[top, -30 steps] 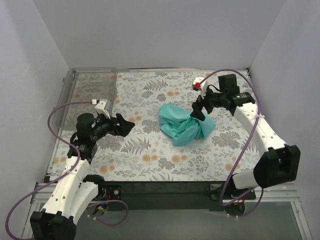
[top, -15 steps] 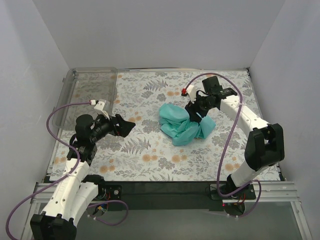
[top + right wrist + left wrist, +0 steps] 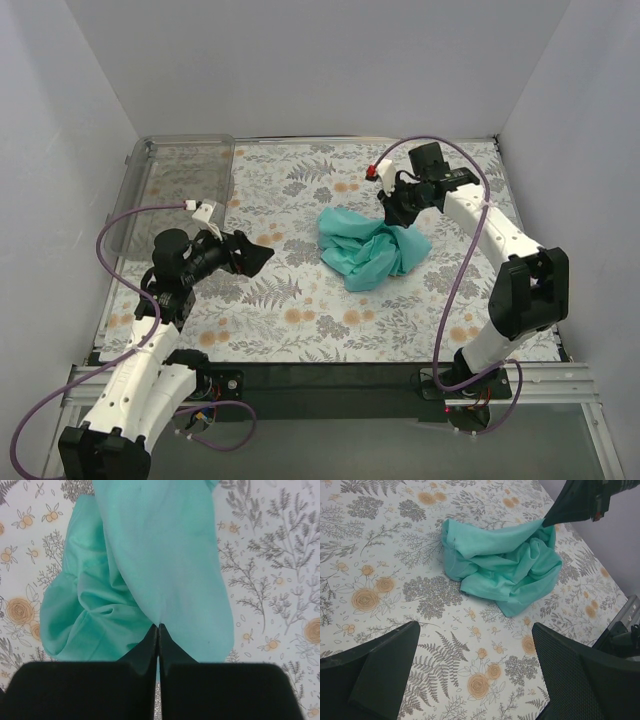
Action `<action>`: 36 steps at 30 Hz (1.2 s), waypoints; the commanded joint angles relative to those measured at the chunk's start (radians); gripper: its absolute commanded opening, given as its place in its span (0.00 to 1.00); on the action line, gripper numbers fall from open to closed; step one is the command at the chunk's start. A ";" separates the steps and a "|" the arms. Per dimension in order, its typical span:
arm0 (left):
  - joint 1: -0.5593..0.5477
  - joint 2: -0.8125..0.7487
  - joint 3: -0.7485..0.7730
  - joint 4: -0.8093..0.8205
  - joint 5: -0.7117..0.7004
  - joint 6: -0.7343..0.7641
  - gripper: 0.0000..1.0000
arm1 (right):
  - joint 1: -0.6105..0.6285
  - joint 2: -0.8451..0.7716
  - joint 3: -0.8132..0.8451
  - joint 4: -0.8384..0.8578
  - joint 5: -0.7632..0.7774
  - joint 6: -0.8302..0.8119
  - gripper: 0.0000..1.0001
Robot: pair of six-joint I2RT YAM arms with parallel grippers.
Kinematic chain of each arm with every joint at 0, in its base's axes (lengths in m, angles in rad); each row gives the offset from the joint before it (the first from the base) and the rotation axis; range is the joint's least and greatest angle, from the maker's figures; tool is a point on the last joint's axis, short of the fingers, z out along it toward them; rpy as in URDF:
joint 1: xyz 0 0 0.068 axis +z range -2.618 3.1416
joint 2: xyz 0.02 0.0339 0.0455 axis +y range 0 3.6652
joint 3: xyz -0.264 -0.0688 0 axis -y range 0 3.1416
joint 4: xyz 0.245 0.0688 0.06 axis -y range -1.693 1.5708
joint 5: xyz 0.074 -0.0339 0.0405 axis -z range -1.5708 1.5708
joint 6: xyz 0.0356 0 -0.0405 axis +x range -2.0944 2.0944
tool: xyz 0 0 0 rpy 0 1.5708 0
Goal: Fold and stack the t-shirts
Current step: Flatten the tshirt out
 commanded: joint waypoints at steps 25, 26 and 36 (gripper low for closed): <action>-0.519 0.230 0.010 0.437 -0.090 0.136 0.88 | -0.179 -0.381 -0.007 0.232 -0.550 0.392 0.01; -0.589 0.243 0.006 0.455 -0.127 0.168 0.88 | -0.179 -0.392 -0.053 0.298 -0.527 0.476 0.01; -1.007 0.562 0.028 0.782 -0.688 0.454 0.88 | -0.181 -0.432 -0.176 0.487 -0.320 0.862 0.01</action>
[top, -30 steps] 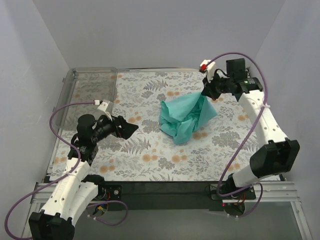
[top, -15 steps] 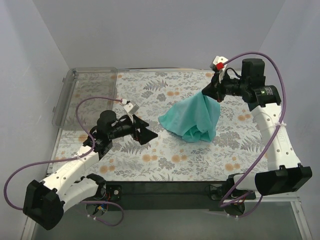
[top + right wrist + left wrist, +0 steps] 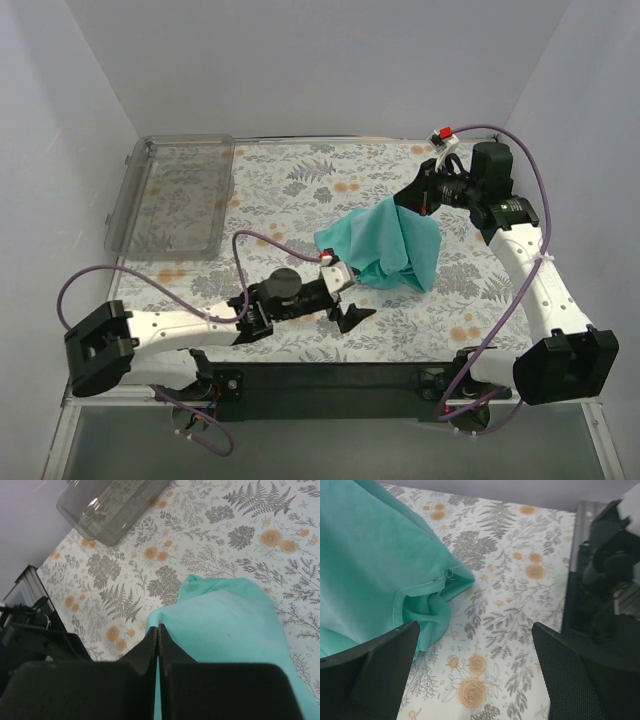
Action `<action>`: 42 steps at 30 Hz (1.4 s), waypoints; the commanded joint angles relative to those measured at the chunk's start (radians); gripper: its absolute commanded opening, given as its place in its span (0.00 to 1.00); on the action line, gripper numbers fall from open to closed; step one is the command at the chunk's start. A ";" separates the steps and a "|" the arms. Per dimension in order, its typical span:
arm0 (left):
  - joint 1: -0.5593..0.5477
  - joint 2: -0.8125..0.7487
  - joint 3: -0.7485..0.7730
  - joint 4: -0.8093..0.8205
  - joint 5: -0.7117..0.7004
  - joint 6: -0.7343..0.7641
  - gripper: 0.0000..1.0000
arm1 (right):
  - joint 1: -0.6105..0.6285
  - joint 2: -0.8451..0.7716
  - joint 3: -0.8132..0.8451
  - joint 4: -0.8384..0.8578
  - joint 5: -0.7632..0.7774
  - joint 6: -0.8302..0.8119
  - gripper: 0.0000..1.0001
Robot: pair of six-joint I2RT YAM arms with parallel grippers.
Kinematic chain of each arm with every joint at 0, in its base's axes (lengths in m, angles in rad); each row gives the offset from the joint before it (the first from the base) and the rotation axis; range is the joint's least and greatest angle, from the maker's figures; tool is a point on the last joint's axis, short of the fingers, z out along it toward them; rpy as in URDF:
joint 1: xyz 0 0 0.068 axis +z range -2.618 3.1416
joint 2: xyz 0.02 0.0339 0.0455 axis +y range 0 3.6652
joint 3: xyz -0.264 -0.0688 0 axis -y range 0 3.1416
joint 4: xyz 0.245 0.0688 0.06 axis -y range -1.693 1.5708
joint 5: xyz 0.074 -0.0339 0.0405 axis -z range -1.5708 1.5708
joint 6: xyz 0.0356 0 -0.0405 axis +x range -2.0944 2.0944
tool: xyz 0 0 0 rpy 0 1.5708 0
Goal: Fold and stack the t-shirts
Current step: Flatten the tshirt out
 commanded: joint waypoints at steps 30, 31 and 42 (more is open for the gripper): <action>-0.172 0.527 0.342 0.456 -0.850 0.433 0.00 | 0.001 -0.126 -0.087 0.118 0.168 0.082 0.01; -0.171 0.446 0.340 0.390 -0.827 0.357 0.00 | 0.000 -0.124 -0.072 0.098 0.174 0.034 0.01; 0.116 0.005 0.447 -0.403 -0.269 -0.147 0.00 | -0.004 -0.066 -0.055 -0.076 -0.010 -0.391 0.32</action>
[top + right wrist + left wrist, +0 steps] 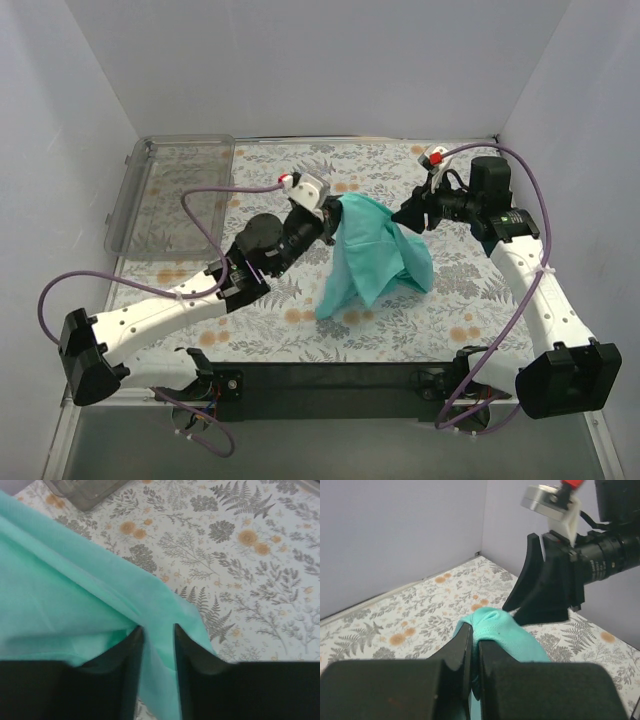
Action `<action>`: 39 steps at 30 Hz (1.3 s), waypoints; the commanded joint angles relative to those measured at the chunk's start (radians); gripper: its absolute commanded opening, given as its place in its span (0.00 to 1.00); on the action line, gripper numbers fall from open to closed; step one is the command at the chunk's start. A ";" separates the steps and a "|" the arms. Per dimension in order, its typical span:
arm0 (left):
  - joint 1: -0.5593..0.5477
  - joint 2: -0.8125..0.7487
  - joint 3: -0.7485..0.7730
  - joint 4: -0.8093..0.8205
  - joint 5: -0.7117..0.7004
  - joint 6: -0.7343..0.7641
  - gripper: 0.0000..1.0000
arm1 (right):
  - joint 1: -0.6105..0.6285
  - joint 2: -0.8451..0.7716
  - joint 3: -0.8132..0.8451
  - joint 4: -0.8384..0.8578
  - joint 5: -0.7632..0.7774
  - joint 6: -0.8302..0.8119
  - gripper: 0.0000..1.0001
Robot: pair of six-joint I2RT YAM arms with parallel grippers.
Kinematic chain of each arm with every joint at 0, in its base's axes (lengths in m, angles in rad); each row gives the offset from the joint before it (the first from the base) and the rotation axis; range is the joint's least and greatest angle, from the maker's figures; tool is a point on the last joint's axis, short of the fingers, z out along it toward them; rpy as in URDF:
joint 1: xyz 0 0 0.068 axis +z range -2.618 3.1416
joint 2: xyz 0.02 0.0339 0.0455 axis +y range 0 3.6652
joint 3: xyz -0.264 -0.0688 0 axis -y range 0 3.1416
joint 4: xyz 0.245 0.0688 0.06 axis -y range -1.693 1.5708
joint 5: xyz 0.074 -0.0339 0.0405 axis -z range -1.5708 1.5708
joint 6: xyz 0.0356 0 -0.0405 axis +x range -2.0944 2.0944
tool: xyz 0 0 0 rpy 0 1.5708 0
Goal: Fold and stack the t-shirts
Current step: Flatten the tshirt out
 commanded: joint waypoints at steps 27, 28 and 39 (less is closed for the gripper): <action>0.289 -0.191 0.018 -0.579 0.338 -0.358 0.00 | -0.001 -0.213 -0.534 -0.097 0.318 -0.688 0.73; 0.291 -0.196 0.014 -0.577 0.341 -0.361 0.00 | -0.001 -0.207 -0.541 -0.073 0.332 -0.657 0.73; 0.304 -0.228 -0.005 -0.588 0.336 -0.375 0.00 | 0.051 -0.069 -0.541 0.098 0.409 -0.502 0.26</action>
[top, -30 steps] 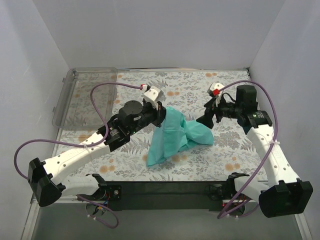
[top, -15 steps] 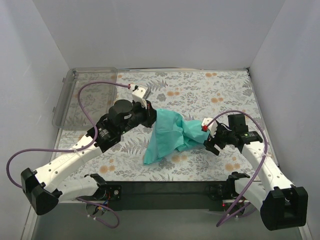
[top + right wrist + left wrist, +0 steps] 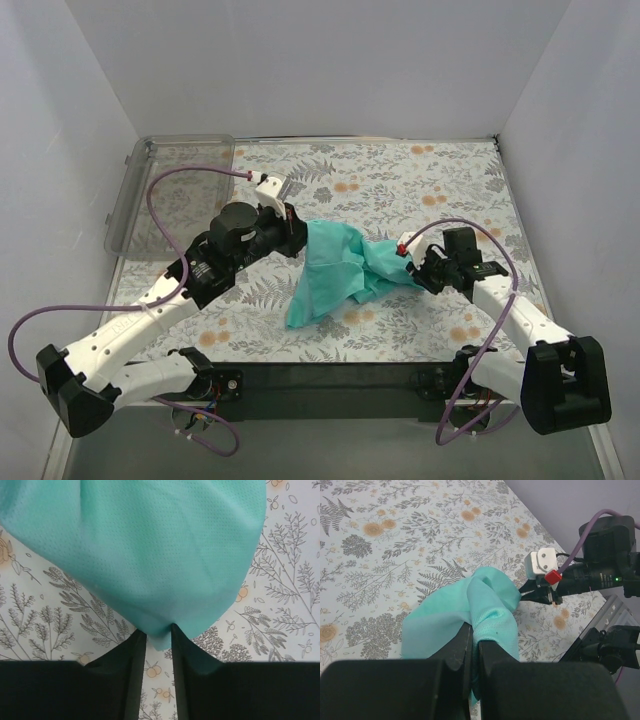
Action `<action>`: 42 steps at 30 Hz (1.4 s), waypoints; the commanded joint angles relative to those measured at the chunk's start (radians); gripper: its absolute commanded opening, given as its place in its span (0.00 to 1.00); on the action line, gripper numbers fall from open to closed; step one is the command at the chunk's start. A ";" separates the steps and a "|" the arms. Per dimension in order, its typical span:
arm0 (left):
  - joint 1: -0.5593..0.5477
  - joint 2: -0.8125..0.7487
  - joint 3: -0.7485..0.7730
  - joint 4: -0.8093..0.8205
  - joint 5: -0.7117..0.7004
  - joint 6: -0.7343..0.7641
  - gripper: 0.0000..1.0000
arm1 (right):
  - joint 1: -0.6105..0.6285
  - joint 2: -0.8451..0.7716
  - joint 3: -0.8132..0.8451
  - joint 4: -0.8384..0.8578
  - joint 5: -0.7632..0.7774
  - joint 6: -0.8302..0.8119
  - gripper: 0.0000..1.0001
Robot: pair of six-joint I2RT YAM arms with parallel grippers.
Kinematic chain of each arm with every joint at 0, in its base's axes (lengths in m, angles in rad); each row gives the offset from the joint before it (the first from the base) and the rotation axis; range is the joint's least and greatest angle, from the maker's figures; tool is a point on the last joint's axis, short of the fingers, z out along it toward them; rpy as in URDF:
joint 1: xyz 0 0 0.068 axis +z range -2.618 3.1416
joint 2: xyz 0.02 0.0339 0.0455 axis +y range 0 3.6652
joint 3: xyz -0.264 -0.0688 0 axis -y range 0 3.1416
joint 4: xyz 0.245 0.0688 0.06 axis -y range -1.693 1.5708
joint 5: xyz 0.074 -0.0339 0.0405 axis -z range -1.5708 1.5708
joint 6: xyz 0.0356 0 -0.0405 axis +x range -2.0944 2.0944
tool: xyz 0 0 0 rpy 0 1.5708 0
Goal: Fold and stack the t-shirts
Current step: Flatten the tshirt out
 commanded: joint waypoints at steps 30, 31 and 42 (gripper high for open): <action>0.027 -0.395 0.353 0.049 -0.024 0.068 0.00 | -0.230 -0.227 1.236 -0.553 -0.413 -0.023 0.01; 0.027 -0.401 0.352 0.048 -0.024 0.059 0.00 | -0.239 -0.229 1.250 -0.574 -0.438 -0.031 0.01; 0.027 -0.454 0.199 -0.060 -0.009 -0.030 0.00 | -0.301 -0.235 1.232 -0.677 -0.588 -0.043 0.01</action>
